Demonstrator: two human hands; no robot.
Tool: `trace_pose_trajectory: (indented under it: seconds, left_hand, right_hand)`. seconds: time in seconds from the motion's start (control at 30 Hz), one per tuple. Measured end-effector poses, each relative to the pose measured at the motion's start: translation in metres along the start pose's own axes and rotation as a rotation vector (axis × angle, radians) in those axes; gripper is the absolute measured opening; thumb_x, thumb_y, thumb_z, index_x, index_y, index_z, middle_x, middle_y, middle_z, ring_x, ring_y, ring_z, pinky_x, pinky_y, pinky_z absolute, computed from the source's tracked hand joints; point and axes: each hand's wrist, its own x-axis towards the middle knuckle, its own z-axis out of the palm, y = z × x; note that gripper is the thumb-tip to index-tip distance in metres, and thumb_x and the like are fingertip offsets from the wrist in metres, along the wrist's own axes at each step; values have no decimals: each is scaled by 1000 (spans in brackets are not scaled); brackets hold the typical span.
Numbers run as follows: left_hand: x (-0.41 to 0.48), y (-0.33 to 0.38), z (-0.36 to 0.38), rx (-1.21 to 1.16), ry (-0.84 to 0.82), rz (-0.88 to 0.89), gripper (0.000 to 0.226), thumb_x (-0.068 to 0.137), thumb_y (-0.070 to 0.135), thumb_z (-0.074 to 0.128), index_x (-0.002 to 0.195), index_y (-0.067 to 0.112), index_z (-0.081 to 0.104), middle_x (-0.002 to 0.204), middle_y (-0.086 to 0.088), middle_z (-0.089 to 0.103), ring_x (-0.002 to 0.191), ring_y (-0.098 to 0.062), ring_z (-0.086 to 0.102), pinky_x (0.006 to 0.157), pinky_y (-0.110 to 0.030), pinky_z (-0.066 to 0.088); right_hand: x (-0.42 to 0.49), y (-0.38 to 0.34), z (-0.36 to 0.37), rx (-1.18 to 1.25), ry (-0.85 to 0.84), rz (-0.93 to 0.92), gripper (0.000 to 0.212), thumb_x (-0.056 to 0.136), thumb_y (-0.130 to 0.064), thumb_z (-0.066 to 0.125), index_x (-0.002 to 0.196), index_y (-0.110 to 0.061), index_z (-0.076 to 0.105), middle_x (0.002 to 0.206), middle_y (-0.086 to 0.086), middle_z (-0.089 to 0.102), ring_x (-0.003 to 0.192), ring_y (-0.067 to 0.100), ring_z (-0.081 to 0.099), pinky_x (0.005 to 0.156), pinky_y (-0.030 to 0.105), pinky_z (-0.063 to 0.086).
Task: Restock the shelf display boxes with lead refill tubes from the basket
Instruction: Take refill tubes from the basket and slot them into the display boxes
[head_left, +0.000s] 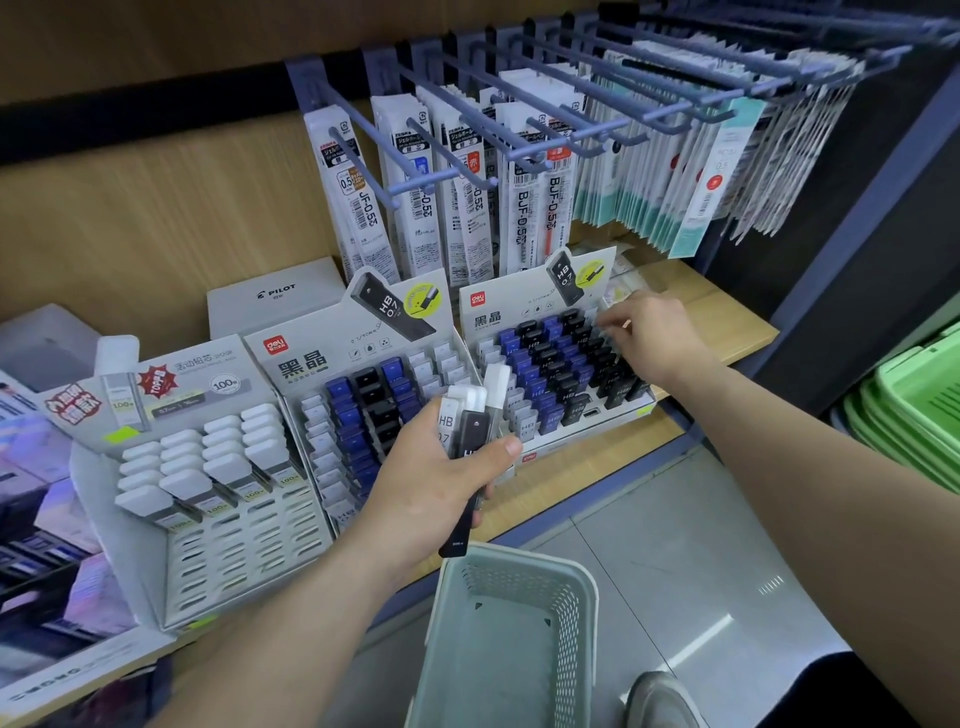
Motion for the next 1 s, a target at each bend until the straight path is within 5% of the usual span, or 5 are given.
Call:
trace_pose_trajectory:
  seconds: [0.17, 0.27, 0.37, 0.6, 1.0]
  left_hand:
    - [1, -1, 0, 3, 5, -3, 21, 88, 23, 75, 103, 20, 61, 60, 12, 60, 55, -7, 56, 56, -31, 53]
    - [3, 0, 1, 9, 34, 4, 23, 87, 23, 76, 105, 22, 61, 62, 13, 61, 55, -6, 57, 54, -30, 54]
    - [3, 1, 1, 27, 62, 30, 24, 87, 20, 76, 106, 22, 60, 64, 9, 62, 55, -8, 56, 50, -27, 51]
    - [-3, 5, -8, 5, 107, 47, 23, 87, 21, 76, 105, 20, 61, 75, 6, 70, 64, -14, 67, 52, -23, 49]
    - [-15, 10, -22, -32, 164, 20, 18, 91, 19, 72, 104, 15, 61, 69, 0, 66, 57, -12, 59, 46, -24, 48]
  right_hand:
    - [-17, -37, -21, 105, 130, 7, 25, 97, -24, 60, 119, -21, 70, 107, -1, 62, 92, 19, 63, 85, 37, 54]
    - [-47, -89, -36, 486, -49, -82, 14, 98, -28, 61, 106, -24, 72, 88, -14, 68, 78, 4, 64, 74, 24, 55]
    - [-73, -127, -38, 770, -297, -118, 15, 97, -30, 62, 96, -19, 72, 74, -4, 68, 66, 15, 65, 61, 26, 52]
    - [-77, -131, -39, 958, -328, -34, 13, 94, -9, 66, 105, -7, 72, 83, 21, 70, 68, 22, 66, 71, 44, 59]
    - [-75, -137, -41, 1167, -262, 8, 11, 98, -4, 60, 106, -10, 65, 73, 6, 67, 56, 20, 61, 53, 31, 52]
